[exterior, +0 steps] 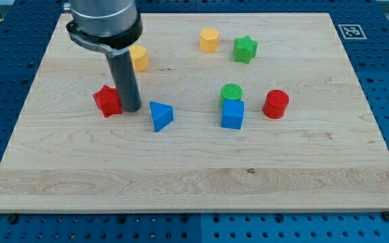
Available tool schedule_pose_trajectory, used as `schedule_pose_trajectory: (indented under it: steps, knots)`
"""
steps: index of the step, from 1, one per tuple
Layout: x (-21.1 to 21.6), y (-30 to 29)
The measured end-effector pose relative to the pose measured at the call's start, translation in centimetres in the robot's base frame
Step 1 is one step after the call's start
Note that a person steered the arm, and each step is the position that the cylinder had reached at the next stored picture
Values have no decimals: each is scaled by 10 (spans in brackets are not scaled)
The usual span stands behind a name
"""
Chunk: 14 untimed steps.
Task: Push the triangle to the bottom of the cube
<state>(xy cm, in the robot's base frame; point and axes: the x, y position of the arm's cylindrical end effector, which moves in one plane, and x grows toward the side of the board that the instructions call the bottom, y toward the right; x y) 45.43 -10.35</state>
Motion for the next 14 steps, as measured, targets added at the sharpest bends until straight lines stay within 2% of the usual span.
schedule_pose_trajectory:
  steps: [1, 4, 9, 14]
  knots:
    - [6, 24]
    - [29, 27]
    - [35, 27]
    - [40, 70]
